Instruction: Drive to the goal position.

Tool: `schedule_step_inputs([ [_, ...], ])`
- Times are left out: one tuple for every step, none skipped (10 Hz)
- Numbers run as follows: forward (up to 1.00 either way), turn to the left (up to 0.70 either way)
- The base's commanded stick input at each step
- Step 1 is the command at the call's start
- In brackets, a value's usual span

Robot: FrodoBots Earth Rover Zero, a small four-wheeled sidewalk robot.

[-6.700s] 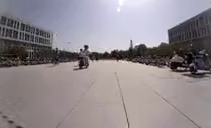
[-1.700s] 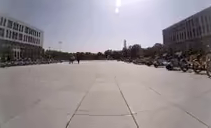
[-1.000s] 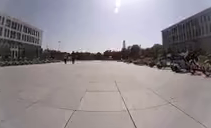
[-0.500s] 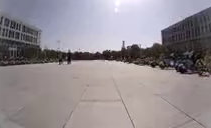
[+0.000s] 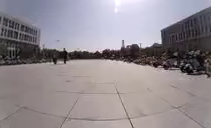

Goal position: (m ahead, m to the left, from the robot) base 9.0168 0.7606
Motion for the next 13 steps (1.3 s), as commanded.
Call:
schedule_step_inputs([
  [1.0, 0.18],
  [1.0, 0.06],
  [1.0, 0.0],
  [1.0, 0.0],
  [1.0, 0.0],
  [1.0, 0.0],
  [1.0, 0.0],
  [1.0, 0.12],
  [1.0, 0.37],
  [1.0, 0.14],
  [1.0, 0.0],
  [1.0, 0.0],
  [1.0, 0.0],
])
